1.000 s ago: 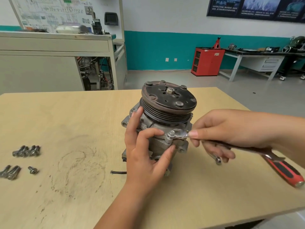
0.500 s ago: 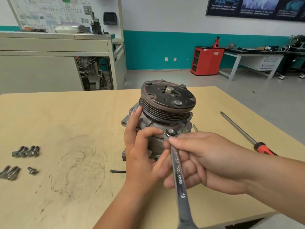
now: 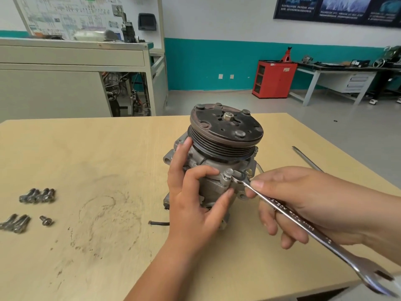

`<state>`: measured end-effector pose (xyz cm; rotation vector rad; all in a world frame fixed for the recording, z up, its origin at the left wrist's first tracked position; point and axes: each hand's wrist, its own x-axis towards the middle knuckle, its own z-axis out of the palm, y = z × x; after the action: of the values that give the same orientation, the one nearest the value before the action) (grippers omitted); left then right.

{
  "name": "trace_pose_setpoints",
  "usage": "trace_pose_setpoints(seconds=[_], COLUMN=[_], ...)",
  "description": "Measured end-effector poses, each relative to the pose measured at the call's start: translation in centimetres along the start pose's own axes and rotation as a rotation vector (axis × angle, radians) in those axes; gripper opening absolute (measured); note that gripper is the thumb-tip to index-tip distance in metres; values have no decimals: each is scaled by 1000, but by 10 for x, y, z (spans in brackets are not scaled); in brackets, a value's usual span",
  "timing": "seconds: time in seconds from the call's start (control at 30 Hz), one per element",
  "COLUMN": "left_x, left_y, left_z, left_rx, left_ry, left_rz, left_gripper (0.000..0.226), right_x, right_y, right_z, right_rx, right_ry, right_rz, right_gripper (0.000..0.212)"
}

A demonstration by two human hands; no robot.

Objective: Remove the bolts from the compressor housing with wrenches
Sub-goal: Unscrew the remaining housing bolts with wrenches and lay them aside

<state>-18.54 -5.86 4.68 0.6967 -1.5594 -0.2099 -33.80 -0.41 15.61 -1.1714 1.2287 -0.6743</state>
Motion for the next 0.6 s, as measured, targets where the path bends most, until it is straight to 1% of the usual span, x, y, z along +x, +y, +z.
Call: trace_pose_setpoints(seconds=[0.1,0.17,0.27,0.33,0.47,0.6], left_x=[0,0,-1,-1,-1,-1], left_y=[0,-1,-1,0,1,2], left_z=[1,1,2,1,3,5], left_rx=[-9,-13,-3,-3,-20,-11], left_ry=[0,4,3,10,35,46], left_rz=[-1,3,3,-1,-15,-22], left_gripper=[31,31,32,32,31,30], right_x=[2,1,-3,-2,2,2], right_y=[3,7,10,7,0,-6], right_z=[-9,-9,-1,7,15,13], right_rx=[26,70,118,103,136,172], right_ry=[111,114,-56,-164,-217,-247], right_rz=[-30,-49,-49,-43,7,25], right_gripper=[19,18,31,33,24,21])
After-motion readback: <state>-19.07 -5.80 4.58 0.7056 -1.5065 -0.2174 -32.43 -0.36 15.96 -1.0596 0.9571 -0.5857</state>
